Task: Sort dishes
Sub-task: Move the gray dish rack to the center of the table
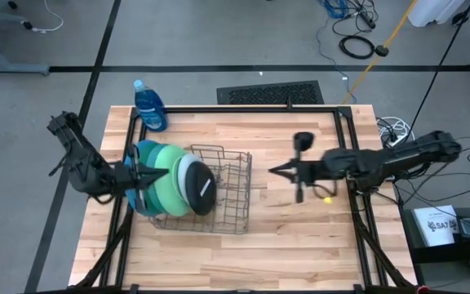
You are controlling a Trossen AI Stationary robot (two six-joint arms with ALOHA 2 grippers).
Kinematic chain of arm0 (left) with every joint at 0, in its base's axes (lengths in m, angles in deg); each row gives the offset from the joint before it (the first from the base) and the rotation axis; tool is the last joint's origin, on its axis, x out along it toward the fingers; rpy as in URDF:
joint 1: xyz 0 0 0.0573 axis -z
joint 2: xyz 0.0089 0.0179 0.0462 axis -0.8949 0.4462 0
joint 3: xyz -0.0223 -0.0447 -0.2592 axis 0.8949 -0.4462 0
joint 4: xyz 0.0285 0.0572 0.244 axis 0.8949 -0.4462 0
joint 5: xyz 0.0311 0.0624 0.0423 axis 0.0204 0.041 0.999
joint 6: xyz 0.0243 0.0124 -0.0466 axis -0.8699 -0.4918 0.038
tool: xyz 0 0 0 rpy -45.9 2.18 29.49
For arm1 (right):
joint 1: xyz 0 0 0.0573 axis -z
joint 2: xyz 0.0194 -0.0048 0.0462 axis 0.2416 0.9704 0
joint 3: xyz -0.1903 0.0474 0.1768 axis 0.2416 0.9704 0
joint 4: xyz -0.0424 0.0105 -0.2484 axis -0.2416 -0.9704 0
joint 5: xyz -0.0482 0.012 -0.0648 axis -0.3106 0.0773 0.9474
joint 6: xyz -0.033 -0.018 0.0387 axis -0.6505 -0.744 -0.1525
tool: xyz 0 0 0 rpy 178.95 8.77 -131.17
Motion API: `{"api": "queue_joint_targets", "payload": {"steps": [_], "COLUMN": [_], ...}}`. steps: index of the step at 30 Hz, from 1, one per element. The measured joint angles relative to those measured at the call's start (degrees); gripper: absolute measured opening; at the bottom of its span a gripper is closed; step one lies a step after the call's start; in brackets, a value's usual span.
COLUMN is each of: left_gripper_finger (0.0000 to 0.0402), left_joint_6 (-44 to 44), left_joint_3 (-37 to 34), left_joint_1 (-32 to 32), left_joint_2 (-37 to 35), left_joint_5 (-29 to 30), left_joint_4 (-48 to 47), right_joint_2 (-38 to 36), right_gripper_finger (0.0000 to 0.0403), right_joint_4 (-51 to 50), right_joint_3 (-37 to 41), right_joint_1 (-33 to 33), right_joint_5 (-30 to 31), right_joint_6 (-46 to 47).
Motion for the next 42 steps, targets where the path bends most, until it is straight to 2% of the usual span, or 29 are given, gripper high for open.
{"api": "queue_joint_targets", "payload": {"steps": [4, 9, 14, 18, 21, 28, 33, 42], "left_gripper_finger": [0.0001, 0.0000, 0.0000, 0.0000, 0.0000, 0.0000, 0.0000, 0.0000], "left_joint_6": [0.0, -2.2, -14.9, -18.1, -19.4, -17.8, -12.2, -10.5], "left_joint_3": [-7.4, -15.9, -20.6, -21.8, -22.0, -21.9, -21.9, -21.9], "left_joint_1": [-0.8, -0.8, -0.8, -0.8, -0.8, -0.8, -0.8, -0.8], "left_joint_2": [-8.9, -21.4, -31.6, -37.0, -37.0, -37.0, -37.0, -37.1], "left_joint_5": [-0.5, -3.8, -10.3, -10.7, -10.7, -10.1, -10.4, -15.5], "left_joint_4": [-1.0, 1.7, 12.4, 11.2, 10.7, 8.7, 4.9, 6.0], "right_joint_2": [-12.4, -28.2, -42.7, -52.0, -58.2, -58.9, -58.8, -58.6], "right_gripper_finger": [0.0000, 0.0000, 0.0000, 0.0000, 0.0000, 0.0000, 0.0000, 0.0004], "right_joint_4": [3.2, 5.9, 3.5, -1.9, -7.4, -12.3, -12.3, -12.3], "right_joint_3": [12.3, 23.0, 30.1, 33.7, 35.0, 35.3, 35.3, 35.3], "right_joint_1": [0.1, 0.1, 1.8, 3.2, 3.4, 4.0, 4.2, 4.1], "right_joint_5": [0.1, 0.0, 0.1, 0.0, -0.2, -3.3, -3.3, -3.2], "right_joint_6": [0.3, 0.1, 1.5, 3.8, 5.5, 8.0, 10.2, 10.9]}}
